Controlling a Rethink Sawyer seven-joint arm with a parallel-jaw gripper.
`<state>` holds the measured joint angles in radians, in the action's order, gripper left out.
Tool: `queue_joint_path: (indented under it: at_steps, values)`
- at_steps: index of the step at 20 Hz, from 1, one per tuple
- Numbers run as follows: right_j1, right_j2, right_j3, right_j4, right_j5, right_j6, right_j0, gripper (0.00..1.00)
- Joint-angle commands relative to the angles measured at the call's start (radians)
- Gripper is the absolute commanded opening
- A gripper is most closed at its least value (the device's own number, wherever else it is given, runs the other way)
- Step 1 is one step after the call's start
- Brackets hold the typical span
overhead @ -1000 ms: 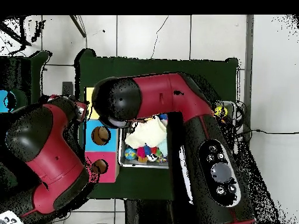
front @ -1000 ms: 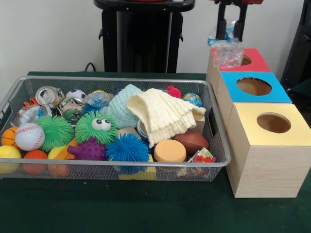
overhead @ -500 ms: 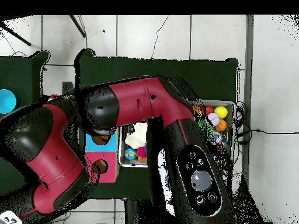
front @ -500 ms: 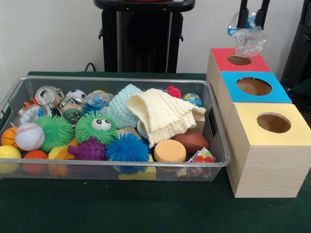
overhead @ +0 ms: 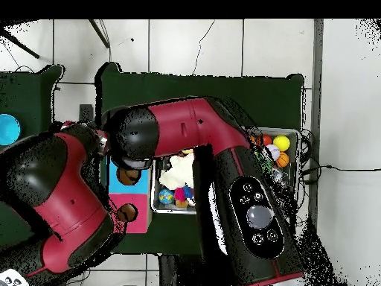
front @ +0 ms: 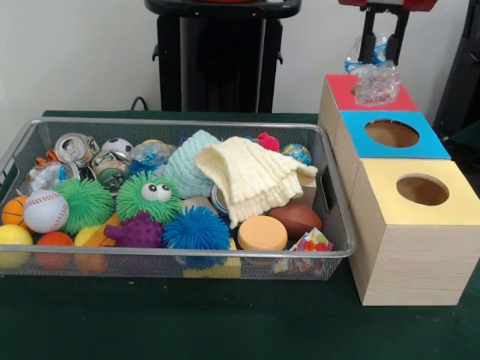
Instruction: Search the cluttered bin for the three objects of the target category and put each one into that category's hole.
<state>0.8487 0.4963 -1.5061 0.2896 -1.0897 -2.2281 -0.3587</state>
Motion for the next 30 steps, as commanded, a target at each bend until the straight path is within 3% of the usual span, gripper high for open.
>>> queue_joint_path:
  at_steps: [1, 18, 23, 26, 30]
  values:
    - [-0.052, -0.003, -0.026, 0.045, -0.031, 0.135, -0.032, 0.0]
    - [0.007, -0.012, -0.077, 0.02, -0.045, 0.07, -0.005, 0.0]
    - [0.055, -0.022, -0.166, -0.005, 0.008, 0.006, 0.018, 0.0]
    - [0.124, -0.041, -0.239, -0.023, 0.037, -0.049, 0.046, 0.0]
    - [0.163, -0.065, -0.276, -0.048, 0.038, -0.077, 0.069, 0.0]
